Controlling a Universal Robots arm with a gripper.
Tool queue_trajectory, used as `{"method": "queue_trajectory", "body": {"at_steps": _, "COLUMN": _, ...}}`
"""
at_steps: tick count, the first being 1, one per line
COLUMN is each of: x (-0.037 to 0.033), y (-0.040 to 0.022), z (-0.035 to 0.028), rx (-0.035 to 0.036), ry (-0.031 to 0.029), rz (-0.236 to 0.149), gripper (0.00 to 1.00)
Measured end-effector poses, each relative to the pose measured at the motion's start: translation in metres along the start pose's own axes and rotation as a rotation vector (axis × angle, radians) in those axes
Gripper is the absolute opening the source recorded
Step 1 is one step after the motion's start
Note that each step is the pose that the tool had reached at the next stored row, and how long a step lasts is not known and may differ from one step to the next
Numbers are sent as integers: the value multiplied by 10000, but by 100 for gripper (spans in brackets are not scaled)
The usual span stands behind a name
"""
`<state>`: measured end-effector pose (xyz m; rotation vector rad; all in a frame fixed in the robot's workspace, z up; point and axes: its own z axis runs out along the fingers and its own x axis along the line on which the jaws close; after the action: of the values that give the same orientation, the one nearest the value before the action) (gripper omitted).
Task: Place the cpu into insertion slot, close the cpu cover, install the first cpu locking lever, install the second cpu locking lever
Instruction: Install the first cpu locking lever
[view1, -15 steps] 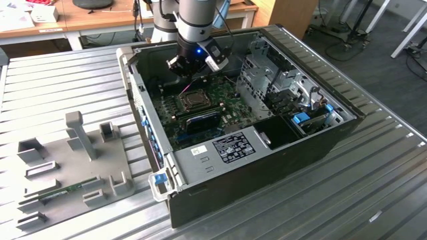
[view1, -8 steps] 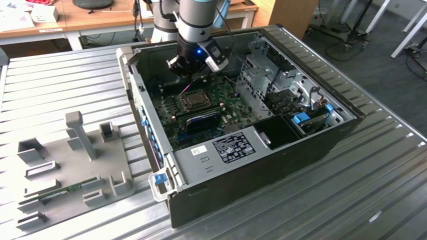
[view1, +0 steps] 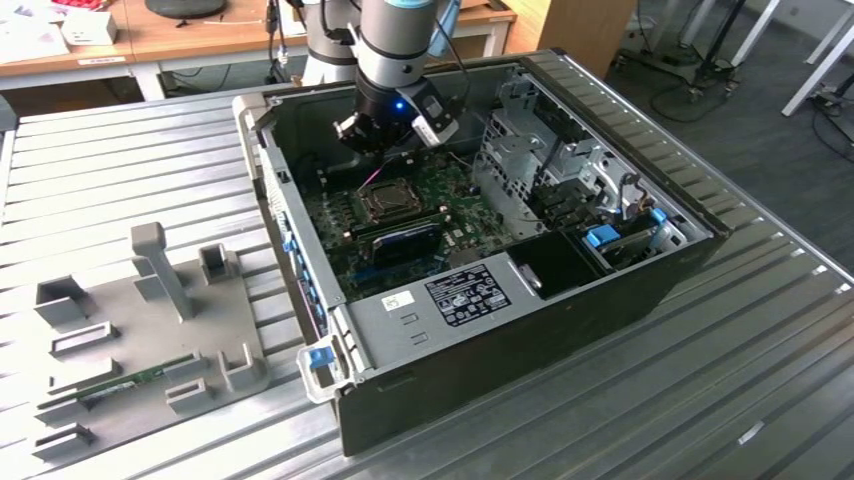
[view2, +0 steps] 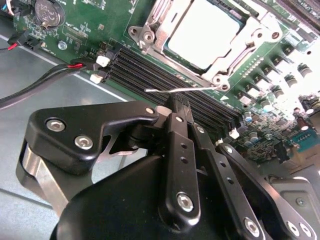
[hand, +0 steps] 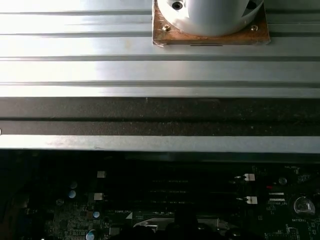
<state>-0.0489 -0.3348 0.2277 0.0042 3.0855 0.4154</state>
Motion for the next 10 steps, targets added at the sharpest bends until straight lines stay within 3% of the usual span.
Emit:
{"method": "queue_trajectory", "body": {"at_steps": 2, "x": 0, "y": -11, "z": 0, "rx": -89, "ry": 0, "rz": 2, "gripper": 10}}
{"method": "queue_trajectory", "body": {"at_steps": 3, "x": 0, "y": -12, "z": 0, "rx": -100, "ry": -1, "rz": 2, "gripper": 10}}
{"method": "queue_trajectory", "body": {"at_steps": 10, "x": 0, "y": -27, "z": 7, "rx": -102, "ry": -1, "rz": 2, "gripper": 10}}
